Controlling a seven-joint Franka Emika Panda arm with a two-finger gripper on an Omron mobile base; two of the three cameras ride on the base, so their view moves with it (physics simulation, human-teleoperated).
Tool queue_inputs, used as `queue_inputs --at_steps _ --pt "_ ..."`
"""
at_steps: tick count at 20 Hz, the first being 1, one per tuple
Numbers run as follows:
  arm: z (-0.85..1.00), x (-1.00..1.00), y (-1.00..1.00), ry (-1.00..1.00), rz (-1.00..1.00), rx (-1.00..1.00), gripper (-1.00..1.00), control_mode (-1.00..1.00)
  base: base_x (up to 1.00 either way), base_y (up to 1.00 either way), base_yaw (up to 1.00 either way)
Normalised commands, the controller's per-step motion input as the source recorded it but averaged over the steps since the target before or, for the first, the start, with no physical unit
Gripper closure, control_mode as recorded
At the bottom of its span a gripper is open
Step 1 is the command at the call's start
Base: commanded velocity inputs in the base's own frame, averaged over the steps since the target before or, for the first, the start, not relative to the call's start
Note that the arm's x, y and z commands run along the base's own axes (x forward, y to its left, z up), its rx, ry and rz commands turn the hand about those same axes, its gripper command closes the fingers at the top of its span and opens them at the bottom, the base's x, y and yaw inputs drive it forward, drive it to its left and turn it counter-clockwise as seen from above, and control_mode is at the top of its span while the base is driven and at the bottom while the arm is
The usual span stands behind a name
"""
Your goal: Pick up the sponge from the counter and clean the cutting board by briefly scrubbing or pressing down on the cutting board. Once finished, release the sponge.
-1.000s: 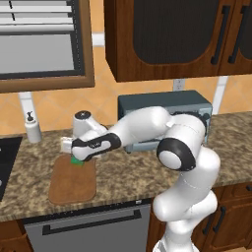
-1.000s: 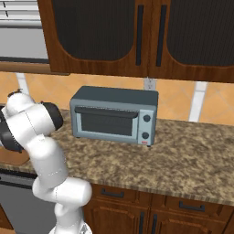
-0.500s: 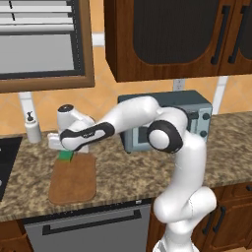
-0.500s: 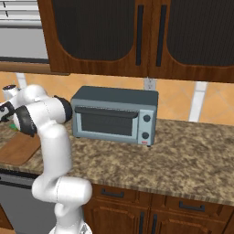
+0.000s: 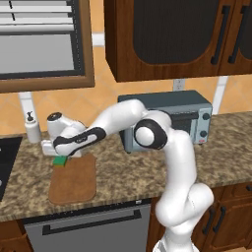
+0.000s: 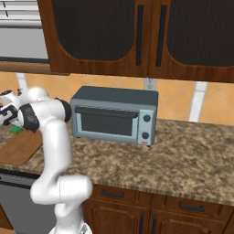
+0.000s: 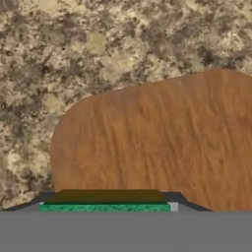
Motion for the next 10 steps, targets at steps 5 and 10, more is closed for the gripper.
queue_inputs --at_steps 5,10 --pt "-0.50 0.21 0.00 0.00 0.00 0.00 1.00 -1.00 0.00 0.00 0.00" --pt "-0.60 0.24 0.00 -0.03 0.00 -0.02 1.00 -1.00 0.00 0.00 0.00"
